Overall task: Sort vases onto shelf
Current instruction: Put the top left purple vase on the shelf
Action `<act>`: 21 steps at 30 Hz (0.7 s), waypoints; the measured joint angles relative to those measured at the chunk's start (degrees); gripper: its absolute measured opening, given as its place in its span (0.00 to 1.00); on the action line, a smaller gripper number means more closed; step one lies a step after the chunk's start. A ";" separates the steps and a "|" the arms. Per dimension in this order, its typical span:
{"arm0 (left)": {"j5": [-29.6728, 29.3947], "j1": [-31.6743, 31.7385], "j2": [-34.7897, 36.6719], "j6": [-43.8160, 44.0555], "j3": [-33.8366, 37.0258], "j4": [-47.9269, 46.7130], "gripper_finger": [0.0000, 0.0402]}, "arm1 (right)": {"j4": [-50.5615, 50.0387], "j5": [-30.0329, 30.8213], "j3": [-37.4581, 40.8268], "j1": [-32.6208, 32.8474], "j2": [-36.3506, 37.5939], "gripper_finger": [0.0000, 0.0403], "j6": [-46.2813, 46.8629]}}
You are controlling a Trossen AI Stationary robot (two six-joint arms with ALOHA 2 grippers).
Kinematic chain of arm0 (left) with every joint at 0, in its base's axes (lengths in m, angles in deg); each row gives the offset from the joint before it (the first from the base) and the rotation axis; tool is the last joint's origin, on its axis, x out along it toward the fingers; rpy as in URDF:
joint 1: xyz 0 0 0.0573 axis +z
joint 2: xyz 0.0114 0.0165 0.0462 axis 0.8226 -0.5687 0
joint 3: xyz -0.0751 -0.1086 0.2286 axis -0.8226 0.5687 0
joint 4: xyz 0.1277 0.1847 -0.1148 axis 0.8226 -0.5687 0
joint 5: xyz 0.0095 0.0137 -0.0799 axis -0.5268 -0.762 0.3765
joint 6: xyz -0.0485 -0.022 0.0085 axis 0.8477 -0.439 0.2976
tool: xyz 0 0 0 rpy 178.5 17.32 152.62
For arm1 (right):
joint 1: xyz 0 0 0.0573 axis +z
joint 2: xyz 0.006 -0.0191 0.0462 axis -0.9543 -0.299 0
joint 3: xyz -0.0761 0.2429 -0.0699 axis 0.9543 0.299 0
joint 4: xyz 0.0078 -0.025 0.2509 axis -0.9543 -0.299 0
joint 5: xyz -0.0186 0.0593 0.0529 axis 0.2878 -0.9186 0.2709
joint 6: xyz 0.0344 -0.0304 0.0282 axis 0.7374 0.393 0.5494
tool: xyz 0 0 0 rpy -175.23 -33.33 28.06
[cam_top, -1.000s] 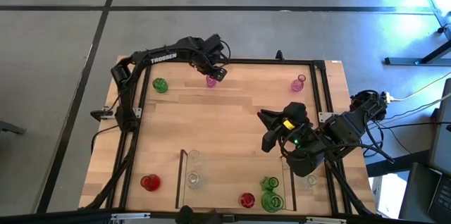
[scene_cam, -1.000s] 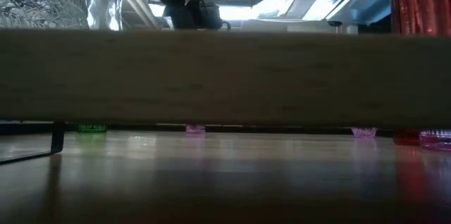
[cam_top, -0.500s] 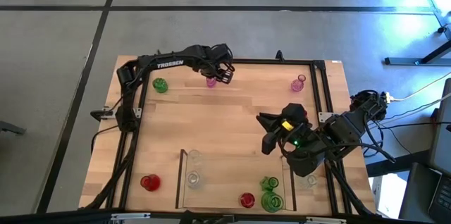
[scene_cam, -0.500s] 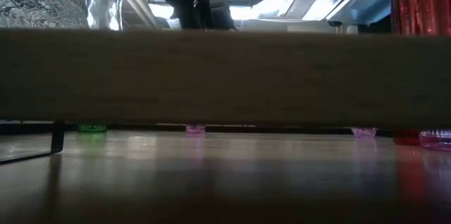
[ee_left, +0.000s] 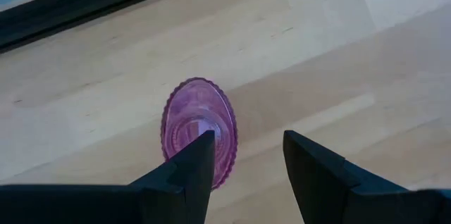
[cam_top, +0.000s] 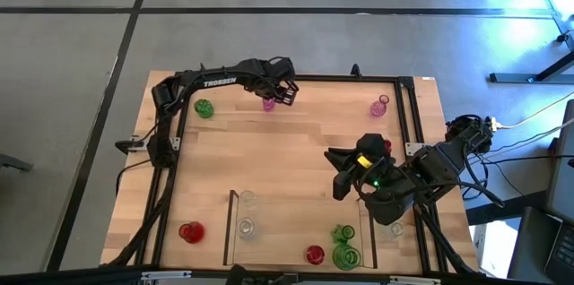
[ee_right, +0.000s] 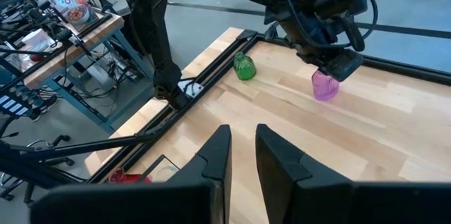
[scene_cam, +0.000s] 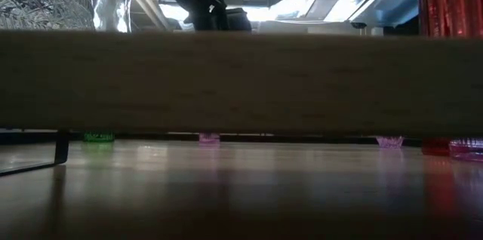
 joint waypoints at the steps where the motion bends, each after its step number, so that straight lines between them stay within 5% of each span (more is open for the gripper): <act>1: -0.04 0.10 0.00 0.17 0.00 -0.02 0.40 | 0.00 0.01 0.00 -0.01 0.00 0.12 0.02; 21: 3.28 1.24 -3.03 -0.60 -0.11 -0.60 0.40 | 0.53 0.00 0.00 -0.01 0.00 0.12 0.00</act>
